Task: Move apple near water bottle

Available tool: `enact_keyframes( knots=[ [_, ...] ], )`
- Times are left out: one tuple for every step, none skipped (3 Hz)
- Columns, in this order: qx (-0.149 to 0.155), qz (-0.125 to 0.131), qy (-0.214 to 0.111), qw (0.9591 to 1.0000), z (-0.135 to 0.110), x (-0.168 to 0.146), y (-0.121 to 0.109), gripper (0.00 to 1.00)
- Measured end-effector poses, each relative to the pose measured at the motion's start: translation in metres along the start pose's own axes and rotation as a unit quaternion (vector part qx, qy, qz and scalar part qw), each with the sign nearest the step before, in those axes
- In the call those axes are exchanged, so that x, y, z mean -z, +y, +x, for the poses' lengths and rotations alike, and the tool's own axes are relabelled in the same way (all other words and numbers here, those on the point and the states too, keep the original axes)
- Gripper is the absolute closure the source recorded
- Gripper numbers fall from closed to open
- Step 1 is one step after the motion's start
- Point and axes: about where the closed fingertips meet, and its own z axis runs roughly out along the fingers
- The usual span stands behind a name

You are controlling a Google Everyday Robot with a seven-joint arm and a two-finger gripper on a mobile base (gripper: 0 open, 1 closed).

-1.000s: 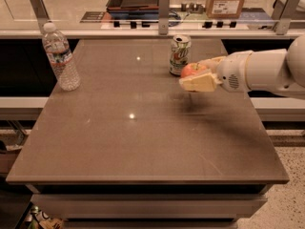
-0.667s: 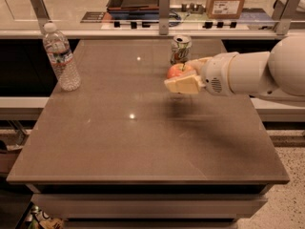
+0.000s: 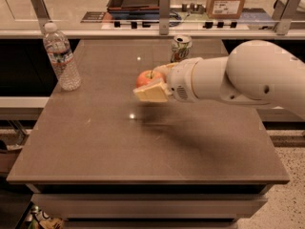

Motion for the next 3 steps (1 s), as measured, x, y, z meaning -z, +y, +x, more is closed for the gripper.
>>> enact_keyframes(
  knots=[
    [0.022,-0.03,-0.003,0.9993,-0.01,-0.027,0.02,1.0],
    [0.043,-0.056,-0.01,0.9975,-0.021,-0.054,0.031,1.0],
    [0.063,-0.078,-0.024,0.9947,-0.033,-0.076,0.035,1.0]
  ],
)
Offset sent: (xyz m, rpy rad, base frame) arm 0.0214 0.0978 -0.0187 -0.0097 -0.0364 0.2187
